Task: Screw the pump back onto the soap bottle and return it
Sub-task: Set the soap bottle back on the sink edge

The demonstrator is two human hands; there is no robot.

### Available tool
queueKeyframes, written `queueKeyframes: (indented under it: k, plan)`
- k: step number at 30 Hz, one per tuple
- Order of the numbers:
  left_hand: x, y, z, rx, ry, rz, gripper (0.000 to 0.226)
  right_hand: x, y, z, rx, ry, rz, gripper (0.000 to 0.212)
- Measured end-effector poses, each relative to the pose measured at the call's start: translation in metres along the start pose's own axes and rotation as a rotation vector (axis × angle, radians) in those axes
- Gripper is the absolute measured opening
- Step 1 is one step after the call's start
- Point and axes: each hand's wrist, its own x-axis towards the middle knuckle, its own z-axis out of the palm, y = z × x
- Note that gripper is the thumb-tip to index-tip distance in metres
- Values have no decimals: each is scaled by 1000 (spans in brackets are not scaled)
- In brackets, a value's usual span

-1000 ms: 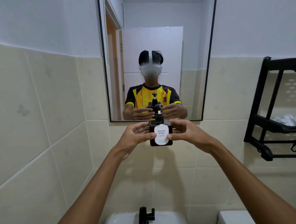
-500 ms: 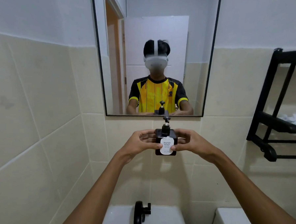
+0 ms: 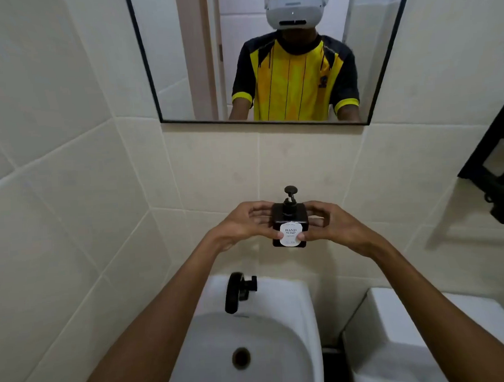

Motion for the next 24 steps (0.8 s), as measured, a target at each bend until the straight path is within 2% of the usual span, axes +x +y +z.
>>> queueKeyframes:
  k: [12, 17, 21, 24]
  plan:
    - [28, -95, 20, 131, 4, -195, 70, 34, 120, 6, -88, -28, 133, 63]
    - [42, -138, 23, 389, -43, -229, 76, 49, 168, 16, -76, -79, 209, 66]
    - [49, -163, 23, 661, -115, -284, 96, 57, 205, 32, -105, -96, 245, 77]
    - [56, -177, 21, 756, -156, -316, 97, 61, 225, 45, -130, -77, 243, 77]
